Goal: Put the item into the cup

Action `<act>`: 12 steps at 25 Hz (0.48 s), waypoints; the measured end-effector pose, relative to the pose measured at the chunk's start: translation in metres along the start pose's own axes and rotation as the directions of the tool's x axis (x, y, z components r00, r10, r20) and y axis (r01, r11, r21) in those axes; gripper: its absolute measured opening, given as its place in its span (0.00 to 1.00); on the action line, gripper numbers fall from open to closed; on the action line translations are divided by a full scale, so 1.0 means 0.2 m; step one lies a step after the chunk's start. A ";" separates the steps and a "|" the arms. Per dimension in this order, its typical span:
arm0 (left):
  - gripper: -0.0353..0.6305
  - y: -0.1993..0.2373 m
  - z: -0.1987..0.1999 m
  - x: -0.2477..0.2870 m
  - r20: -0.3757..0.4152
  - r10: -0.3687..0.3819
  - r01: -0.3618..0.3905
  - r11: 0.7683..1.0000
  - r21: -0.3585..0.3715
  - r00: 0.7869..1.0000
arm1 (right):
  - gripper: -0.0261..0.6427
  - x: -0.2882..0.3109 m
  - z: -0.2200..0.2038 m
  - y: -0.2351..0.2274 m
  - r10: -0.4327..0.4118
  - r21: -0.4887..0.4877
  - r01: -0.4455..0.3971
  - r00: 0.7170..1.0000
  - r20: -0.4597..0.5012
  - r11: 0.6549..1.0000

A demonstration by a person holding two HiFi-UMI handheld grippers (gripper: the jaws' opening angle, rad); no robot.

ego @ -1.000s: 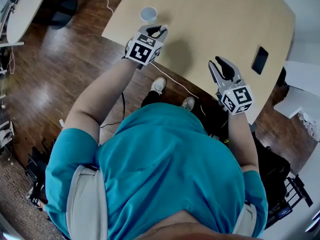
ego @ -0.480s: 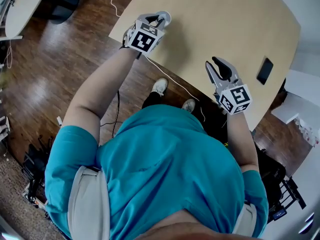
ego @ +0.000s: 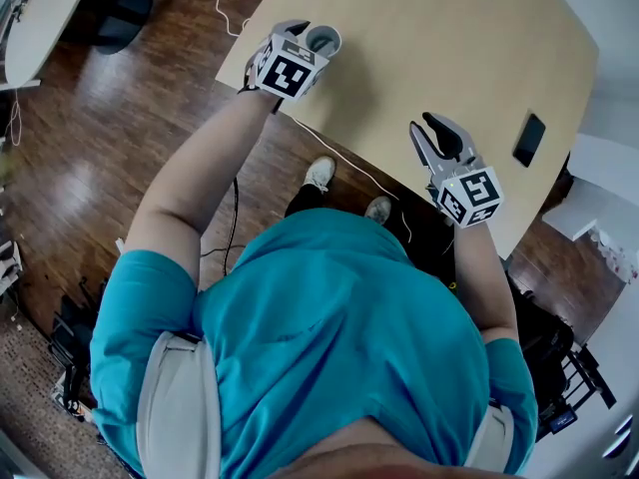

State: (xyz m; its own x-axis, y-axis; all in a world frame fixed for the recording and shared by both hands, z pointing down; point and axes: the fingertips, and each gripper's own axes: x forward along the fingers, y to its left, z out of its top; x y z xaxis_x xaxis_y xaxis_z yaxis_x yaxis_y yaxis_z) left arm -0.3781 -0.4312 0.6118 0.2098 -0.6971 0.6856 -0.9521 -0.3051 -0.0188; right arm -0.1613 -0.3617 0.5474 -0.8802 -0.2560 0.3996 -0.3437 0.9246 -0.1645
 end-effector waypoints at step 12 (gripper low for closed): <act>0.32 -0.06 0.07 -0.12 0.091 -0.051 0.051 0.999 -0.005 0.995 | 0.20 0.01 0.06 0.01 -0.029 -0.003 0.029 1.000 0.005 1.000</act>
State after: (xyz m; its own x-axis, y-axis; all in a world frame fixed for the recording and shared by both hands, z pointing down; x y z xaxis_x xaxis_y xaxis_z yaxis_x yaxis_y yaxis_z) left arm -0.3682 -0.4198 0.5851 0.2772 -0.7370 0.6165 -0.9413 -0.3370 0.0204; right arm -0.1670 -0.3638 0.5371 -0.8714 -0.2846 0.3995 -0.3684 0.9175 -0.1500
